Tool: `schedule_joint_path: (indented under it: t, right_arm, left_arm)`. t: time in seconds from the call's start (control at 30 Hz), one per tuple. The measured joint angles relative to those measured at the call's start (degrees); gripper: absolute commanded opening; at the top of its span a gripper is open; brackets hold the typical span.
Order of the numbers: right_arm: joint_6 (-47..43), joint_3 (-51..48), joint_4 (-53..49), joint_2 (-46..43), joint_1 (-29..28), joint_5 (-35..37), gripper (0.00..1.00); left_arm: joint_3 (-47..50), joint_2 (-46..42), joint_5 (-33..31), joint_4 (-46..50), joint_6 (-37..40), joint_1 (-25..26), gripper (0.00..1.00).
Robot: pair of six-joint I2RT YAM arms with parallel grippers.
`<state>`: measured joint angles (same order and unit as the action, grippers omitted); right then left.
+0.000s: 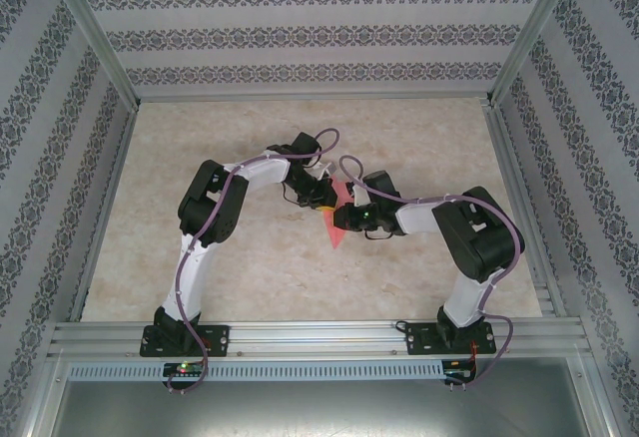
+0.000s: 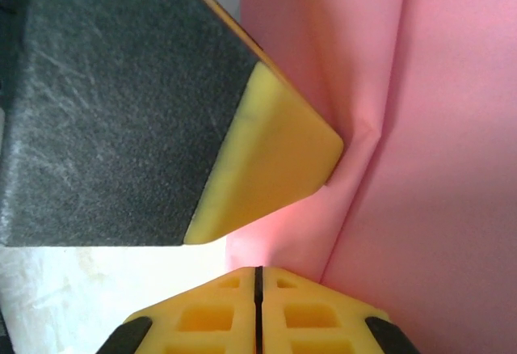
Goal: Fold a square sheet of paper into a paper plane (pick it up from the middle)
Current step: Fourth fold the wing at the center of the table.
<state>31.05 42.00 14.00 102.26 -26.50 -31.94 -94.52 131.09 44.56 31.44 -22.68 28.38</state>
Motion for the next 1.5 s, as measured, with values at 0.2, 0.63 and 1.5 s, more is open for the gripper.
schedule_joint_path:
  t: [0.2, 0.63, 1.5]
  right_arm:
    - [-1.9, 0.3, -0.9, -0.2, -0.4, 1.0, 0.09]
    - [0.3, -0.7, 1.4, -0.2, -0.3, 0.6, 0.09]
    - [10.8, -1.8, 3.4, 0.1, -0.3, -3.6, 0.09]
  left_arm:
    - [-0.4, 0.0, 0.2, 0.2, -0.1, -0.1, 0.15]
    - [-3.6, -4.2, -3.6, 2.5, -0.7, -1.1, 0.18]
    - [38.2, -27.2, -6.2, -30.1, -17.1, 10.3, 0.08]
